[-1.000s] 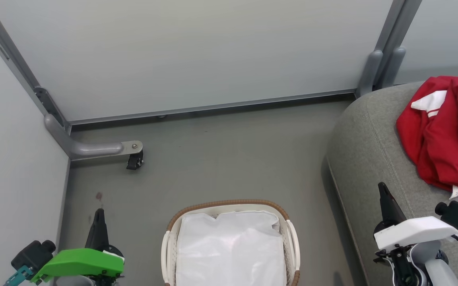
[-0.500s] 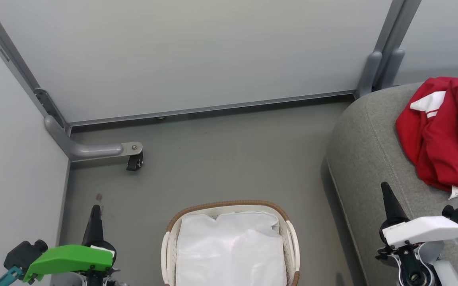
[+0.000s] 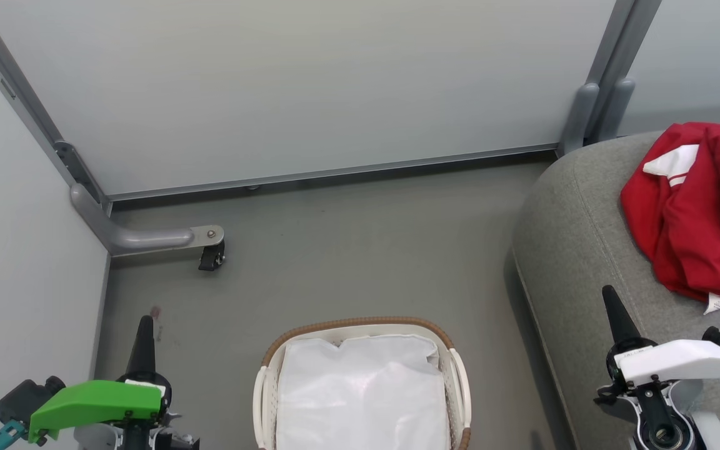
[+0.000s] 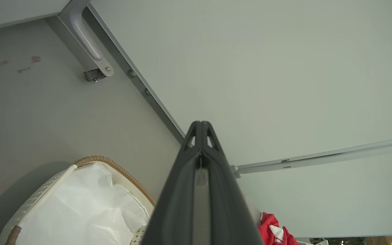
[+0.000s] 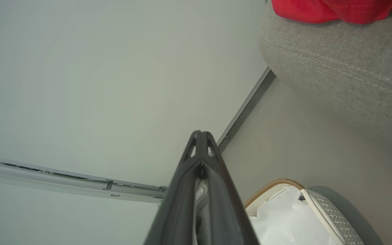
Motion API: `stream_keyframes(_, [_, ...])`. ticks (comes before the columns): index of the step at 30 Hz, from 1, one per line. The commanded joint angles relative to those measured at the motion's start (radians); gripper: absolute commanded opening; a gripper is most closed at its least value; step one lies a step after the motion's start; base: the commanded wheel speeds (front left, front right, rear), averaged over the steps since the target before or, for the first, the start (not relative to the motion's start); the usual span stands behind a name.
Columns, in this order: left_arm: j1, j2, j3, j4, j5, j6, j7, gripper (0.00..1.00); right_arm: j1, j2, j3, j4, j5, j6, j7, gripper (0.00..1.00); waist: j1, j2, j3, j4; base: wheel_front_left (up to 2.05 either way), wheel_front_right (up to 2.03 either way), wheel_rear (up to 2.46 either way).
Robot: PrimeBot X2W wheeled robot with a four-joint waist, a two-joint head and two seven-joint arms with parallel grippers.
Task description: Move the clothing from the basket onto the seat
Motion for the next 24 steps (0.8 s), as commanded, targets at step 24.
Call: stream_keyframes(24, [-0.036, 0.004, 0.042, -0.025, -0.204, -0.017, 0.060, 0.00, 0.010, -0.008, -0.024, -0.033, 0.226, -0.001, 0.061, 0.00, 0.0000, 0.0000, -0.008, -0.002, 0.00, 0.00, 0.00])
